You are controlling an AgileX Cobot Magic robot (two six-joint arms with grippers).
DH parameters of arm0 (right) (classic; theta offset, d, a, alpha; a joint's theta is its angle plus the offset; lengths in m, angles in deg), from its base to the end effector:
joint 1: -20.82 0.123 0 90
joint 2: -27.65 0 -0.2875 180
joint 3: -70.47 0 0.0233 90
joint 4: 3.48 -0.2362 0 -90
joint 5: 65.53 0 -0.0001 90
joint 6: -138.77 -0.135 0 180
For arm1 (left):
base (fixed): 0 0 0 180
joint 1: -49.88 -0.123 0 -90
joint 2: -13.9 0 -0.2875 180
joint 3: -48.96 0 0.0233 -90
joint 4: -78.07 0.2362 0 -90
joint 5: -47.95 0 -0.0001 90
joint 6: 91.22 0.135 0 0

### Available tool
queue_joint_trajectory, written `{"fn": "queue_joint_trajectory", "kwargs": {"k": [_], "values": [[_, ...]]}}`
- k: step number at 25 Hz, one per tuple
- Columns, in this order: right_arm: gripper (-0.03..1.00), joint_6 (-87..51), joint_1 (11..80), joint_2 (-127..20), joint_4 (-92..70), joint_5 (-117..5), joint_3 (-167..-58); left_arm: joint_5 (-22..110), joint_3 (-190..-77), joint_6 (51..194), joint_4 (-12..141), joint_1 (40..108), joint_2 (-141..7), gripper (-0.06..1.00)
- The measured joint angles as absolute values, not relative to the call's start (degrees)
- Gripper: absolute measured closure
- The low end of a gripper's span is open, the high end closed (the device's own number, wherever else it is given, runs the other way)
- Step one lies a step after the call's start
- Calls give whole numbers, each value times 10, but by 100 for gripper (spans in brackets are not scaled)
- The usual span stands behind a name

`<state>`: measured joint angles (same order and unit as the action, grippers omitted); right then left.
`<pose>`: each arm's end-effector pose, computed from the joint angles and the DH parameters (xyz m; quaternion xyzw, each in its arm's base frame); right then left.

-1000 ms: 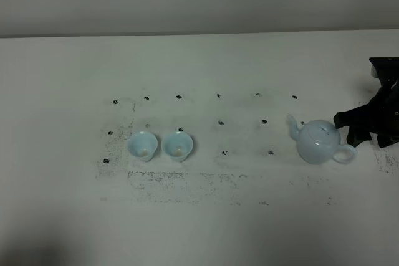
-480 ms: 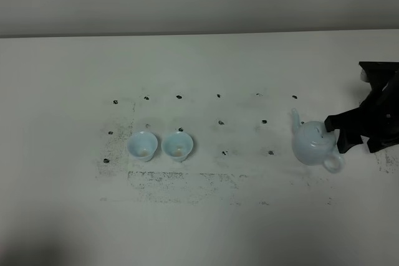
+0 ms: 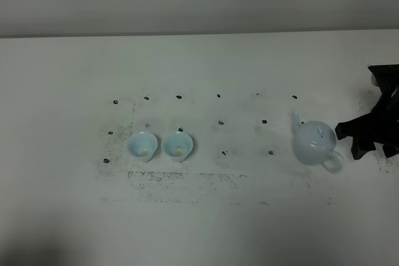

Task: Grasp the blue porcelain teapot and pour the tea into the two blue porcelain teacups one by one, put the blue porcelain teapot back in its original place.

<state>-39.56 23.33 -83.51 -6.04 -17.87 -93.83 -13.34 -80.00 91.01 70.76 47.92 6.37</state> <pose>0.3191 0.0185 0.1338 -0.0222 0.9985 0.0176 0.0477 0.0214 -0.0143 0.2372 0.0035 0.8636 -0.0454 0.5020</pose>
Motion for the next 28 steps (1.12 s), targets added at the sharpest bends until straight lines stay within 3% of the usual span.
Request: {"fn": "queue_joint_trajectory", "kwargs": {"k": [28], "values": [[46, -340, 252, -846, -191, -152, -932, -133, -800, 910, 708, 479, 64, 19]]}}
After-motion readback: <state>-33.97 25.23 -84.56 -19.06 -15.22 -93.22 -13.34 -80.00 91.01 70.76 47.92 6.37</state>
